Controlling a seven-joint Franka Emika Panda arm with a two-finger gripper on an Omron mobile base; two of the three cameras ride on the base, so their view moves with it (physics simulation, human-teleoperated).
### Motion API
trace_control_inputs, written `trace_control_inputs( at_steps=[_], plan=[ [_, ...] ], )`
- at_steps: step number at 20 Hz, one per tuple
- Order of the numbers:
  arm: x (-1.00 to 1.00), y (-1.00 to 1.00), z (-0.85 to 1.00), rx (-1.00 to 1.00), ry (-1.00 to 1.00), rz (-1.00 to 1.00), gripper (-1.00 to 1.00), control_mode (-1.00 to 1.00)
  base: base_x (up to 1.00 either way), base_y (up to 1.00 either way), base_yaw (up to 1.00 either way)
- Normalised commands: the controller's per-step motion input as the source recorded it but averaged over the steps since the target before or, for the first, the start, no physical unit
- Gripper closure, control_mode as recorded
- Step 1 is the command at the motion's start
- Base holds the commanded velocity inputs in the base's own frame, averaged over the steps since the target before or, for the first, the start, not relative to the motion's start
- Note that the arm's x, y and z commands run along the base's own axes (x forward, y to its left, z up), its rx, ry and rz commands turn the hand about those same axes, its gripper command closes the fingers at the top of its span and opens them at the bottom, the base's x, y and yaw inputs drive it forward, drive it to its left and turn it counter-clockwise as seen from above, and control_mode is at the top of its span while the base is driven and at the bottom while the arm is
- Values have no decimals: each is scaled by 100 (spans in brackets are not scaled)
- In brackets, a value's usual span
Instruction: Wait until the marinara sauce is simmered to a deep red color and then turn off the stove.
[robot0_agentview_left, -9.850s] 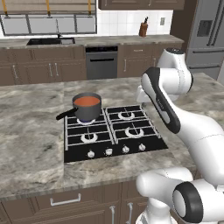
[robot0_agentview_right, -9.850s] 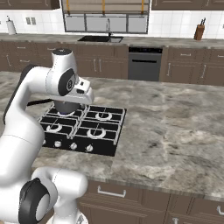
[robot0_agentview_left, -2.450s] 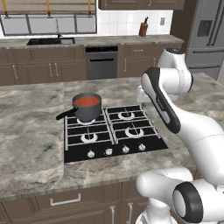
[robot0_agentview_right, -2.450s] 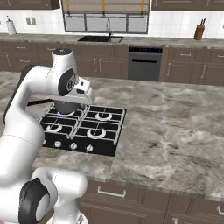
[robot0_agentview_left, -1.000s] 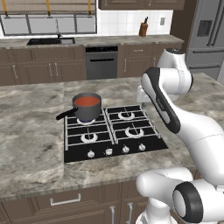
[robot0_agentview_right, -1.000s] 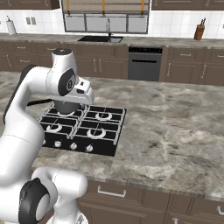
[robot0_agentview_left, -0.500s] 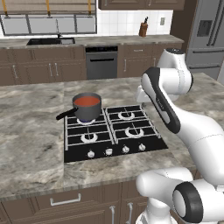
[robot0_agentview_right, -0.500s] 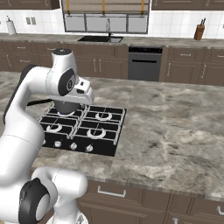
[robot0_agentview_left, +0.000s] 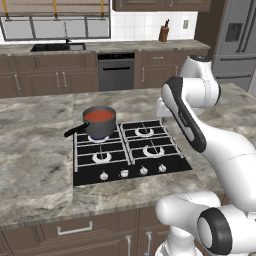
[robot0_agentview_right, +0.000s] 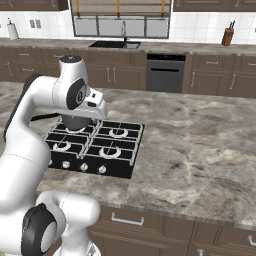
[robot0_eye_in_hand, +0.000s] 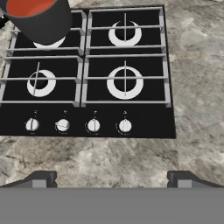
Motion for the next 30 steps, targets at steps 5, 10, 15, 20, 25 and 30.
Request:
trace_control_inputs(
  at_steps=[5, 10, 15, 20, 25, 30],
  plan=[
    [0, 0, 0, 0, 0, 0, -100, -100, 0, 0, 0],
    [0, 0, 0, 0, 0, 0, -100, -100, 0, 0, 0],
    [0, 0, 0, 0, 0, 0, -100, -100, 0, 0, 0],
    [0, 0, 0, 0, 0, 0, -100, -100, 0, 0, 0],
    [-4, 3, 0, 0, 0, 0, -100, -100, 0, 0, 0],
    [-1, 51, -6, 0, -1, 8, -100, -100, 0, 0, 0]
  ],
)
